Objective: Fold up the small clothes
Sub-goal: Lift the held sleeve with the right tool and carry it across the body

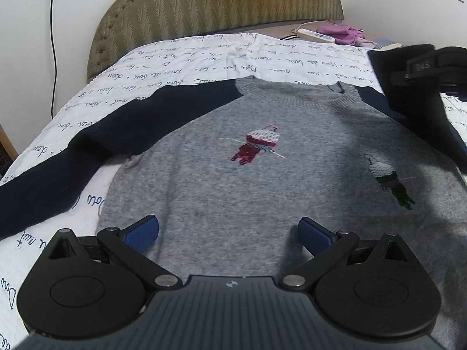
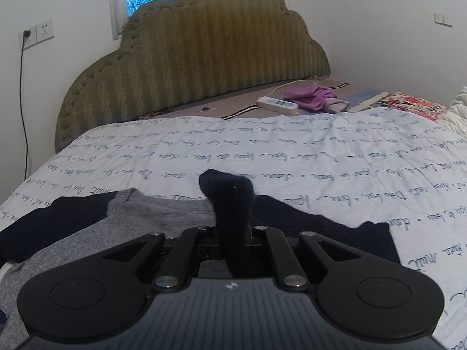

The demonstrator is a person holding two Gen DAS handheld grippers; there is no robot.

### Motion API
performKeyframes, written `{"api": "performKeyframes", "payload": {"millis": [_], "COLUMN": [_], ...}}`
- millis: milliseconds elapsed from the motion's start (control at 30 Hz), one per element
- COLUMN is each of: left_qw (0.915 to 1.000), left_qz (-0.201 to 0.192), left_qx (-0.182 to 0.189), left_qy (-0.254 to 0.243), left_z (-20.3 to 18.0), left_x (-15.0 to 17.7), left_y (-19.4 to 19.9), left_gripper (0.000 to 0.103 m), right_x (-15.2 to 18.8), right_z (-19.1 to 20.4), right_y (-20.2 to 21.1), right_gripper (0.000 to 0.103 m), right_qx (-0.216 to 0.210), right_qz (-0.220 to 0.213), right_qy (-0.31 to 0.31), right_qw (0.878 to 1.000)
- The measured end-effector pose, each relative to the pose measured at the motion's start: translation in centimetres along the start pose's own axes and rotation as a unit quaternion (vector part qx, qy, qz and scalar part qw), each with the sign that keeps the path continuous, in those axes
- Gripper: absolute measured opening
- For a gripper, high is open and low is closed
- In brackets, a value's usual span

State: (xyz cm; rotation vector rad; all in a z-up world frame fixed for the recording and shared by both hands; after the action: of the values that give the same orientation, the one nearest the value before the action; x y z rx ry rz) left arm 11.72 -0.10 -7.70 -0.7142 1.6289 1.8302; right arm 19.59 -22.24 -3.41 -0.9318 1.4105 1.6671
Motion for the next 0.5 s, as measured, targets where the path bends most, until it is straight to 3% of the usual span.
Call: {"api": "performKeyframes", "payload": {"millis": [500], "left_qw": [0.9996], "left_qz": [0.005], "left_qx": [-0.015], "left_qy": [0.024], "left_z": [3.5], "left_x": [0.4], "left_y": [0.3], "left_gripper": [0.103], "right_x": [1.0], "right_z": [7.3], "right_y": [-2.7], "right_gripper": [0.007], "right_qx": [0.002], "right_qz": [0.009], "right_qy": [0.072], "right_qw": [0.997]}}
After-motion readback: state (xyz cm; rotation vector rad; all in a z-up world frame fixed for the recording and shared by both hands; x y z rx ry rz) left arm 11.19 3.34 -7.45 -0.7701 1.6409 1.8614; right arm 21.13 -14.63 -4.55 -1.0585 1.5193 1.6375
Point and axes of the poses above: each gripper's, at about its wrist camera, not at the fingertips, and y roughly against the way its jaws point, z to its left, x to its underside, the point moved 7 cm from there along -y, roughly the way its jaws point, and after that the axes turned 2 degrees about -z, right-handed, at the moved point
